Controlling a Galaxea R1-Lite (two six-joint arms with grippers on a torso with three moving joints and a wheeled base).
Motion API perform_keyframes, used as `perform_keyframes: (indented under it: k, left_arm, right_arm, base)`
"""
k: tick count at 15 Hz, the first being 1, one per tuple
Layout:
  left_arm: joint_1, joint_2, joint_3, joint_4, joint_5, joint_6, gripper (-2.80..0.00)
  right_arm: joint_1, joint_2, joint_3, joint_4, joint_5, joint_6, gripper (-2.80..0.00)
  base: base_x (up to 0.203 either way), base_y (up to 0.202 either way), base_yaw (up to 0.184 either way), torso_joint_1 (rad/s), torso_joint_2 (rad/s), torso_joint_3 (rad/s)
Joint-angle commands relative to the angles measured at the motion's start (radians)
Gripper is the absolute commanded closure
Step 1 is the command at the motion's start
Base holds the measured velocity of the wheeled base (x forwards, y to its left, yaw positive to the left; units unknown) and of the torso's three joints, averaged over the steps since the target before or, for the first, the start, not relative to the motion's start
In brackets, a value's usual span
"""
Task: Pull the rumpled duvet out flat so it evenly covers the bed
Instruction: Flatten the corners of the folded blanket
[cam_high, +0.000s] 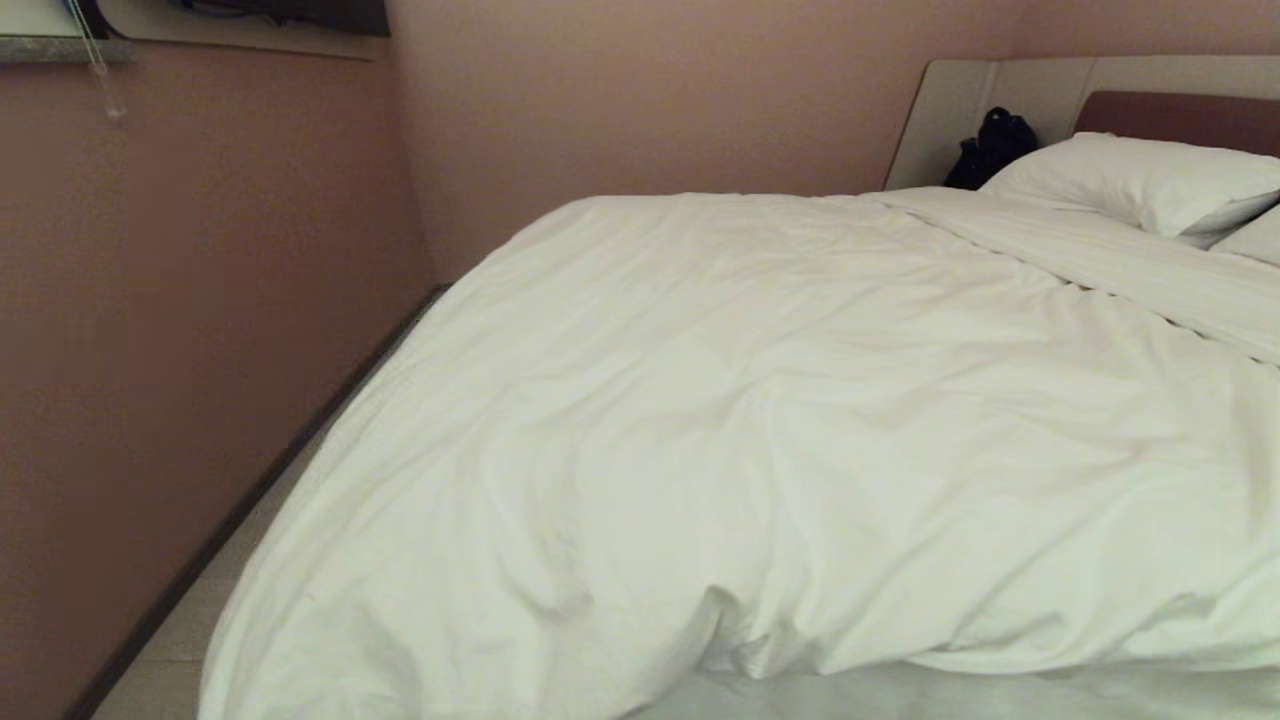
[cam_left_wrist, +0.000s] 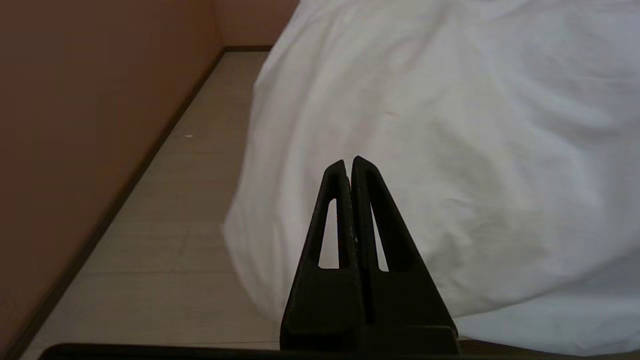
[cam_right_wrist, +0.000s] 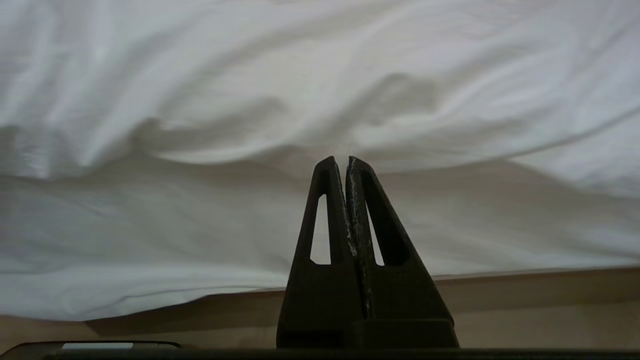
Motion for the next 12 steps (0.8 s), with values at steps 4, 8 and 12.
perform_keyframes:
  k: [4,8,12]
  left_arm:
    - [0.000,0.000,0.000,-0.001,0.001,-0.001,0.00]
    - [0.000,0.000,0.000,-0.001,0.004,-0.017,0.00]
    - [0.000,0.000,0.000,-0.003,0.016,-0.064,0.00]
  right_arm:
    - [0.000,0.000,0.000,0.001,0.001,-0.004,0.00]
    - [0.001,0.000,0.000,0.000,0.000,0.001,0.00]
    - [0.000,0.000,0.000,0.000,0.000,0.000,0.00]
  base:
    - [0.000,0.194,0.000,0.001,0.00,0.000]
    - [0.000,0.104,0.000,0.000,0.00,0.001]
    - [0.000,0.000,0.000,0.000,0.00,0.000]
